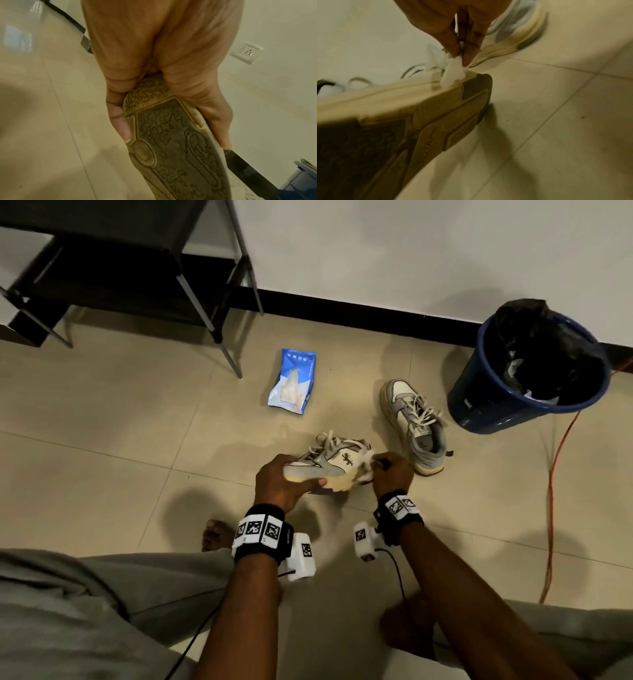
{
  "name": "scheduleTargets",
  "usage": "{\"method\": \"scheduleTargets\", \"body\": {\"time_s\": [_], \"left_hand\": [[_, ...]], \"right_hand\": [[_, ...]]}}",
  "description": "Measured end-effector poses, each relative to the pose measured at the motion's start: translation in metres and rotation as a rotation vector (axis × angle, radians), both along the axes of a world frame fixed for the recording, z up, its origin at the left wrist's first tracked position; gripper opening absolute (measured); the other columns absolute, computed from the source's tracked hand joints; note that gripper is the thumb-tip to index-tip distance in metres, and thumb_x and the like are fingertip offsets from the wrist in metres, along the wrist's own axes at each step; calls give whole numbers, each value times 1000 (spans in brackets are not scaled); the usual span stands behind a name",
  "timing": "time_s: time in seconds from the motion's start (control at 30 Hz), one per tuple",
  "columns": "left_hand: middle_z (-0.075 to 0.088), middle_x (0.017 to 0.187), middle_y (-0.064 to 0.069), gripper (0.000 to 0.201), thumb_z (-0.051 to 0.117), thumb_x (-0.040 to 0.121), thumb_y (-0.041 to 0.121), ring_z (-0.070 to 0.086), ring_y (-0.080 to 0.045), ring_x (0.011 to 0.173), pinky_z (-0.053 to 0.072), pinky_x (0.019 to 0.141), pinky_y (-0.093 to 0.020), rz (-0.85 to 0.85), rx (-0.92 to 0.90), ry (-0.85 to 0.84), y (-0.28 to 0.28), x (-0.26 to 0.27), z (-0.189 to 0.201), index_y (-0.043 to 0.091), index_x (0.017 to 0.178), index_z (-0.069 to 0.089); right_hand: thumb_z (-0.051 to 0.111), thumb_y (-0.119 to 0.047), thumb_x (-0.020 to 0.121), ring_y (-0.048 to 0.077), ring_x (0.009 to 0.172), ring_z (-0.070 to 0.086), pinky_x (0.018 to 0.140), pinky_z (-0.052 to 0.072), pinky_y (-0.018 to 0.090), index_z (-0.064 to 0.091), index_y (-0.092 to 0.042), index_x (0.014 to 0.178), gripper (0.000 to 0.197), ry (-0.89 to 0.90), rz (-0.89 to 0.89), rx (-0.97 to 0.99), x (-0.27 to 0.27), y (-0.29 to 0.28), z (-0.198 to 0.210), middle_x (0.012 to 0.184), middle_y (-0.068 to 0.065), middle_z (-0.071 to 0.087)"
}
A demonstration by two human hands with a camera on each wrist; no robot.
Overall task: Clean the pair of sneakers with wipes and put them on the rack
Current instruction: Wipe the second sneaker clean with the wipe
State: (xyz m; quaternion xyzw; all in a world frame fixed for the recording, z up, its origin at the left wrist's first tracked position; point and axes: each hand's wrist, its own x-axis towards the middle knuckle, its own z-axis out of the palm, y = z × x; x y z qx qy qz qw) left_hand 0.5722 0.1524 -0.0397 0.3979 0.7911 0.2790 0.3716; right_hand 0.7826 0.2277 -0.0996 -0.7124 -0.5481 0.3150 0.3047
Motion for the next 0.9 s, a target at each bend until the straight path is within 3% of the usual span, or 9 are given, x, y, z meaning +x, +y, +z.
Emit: {"method": "scheduleTargets", "body": {"time_s": [0.07,0.17,0.27,0.33,0.43,0.47,0.6,0.77,0.9], "left_hand": [[64,101,9,69,95,54,44,57,-8,93,40,80,-17,10,-9,-6,-2,1,-1,20,112,67],[65,103,8,68,93,55,46,57,-8,93,40,81,-17,13,-28,6,-2,1,-1,20,113,67],[65,101,8,69,93,55,47,56,-8,91,40,80,-17,3,-22,10,1,5,1,19,113,67],[66,102,6,69,93,55,47,57,-9,90,41,80,-18,0,-15,19,3,7,2,18,112,68],[66,102,5,68,93,55,46,56,-9,89,42,81,-19,-7,-24,32,4,4,3,18,112,67],[66,103,4,68,94,56,45,56,-9,90,42,81,-19,-11,-27,27,4,4,2,18,113,67],[69,108,1,70,94,56,45,60,-12,94,44,82,-19,8,-16,9,4,9,3,16,113,67],[65,105,5,64,91,60,46,54,-7,91,37,79,-15,56,-58,-17,3,2,2,18,113,68],[68,108,3,64,91,59,48,56,-8,92,38,79,-14,66,-53,-12,1,5,1,18,110,69]], "right_hand": [[66,3,75,25,84,67,79,52,30,73,-8,84,15,71,2,38,-8,-5,1,88,11,71],[63,4,76,13,79,64,72,51,21,71,-11,83,18,83,264,127,-27,-28,11,86,1,69],[66,3,76,23,85,67,79,54,33,71,-16,82,20,98,73,52,-7,6,-3,88,6,70],[66,3,74,25,86,67,78,54,33,72,-16,81,21,121,35,52,-10,8,2,88,6,70],[66,0,72,17,77,64,71,52,26,73,-15,80,18,150,290,133,-35,-29,18,84,-2,69],[67,-1,73,17,76,65,71,53,27,75,-14,82,18,158,292,125,-32,-27,18,83,0,70],[68,3,75,25,83,69,82,56,38,77,-10,87,21,125,13,-29,-5,21,4,87,11,74],[67,-2,71,15,72,66,70,53,23,74,-15,82,18,152,165,99,-32,-33,16,79,2,71],[67,6,64,26,72,70,73,57,37,77,-10,74,22,78,-44,-11,-1,5,-10,72,10,73]]}}
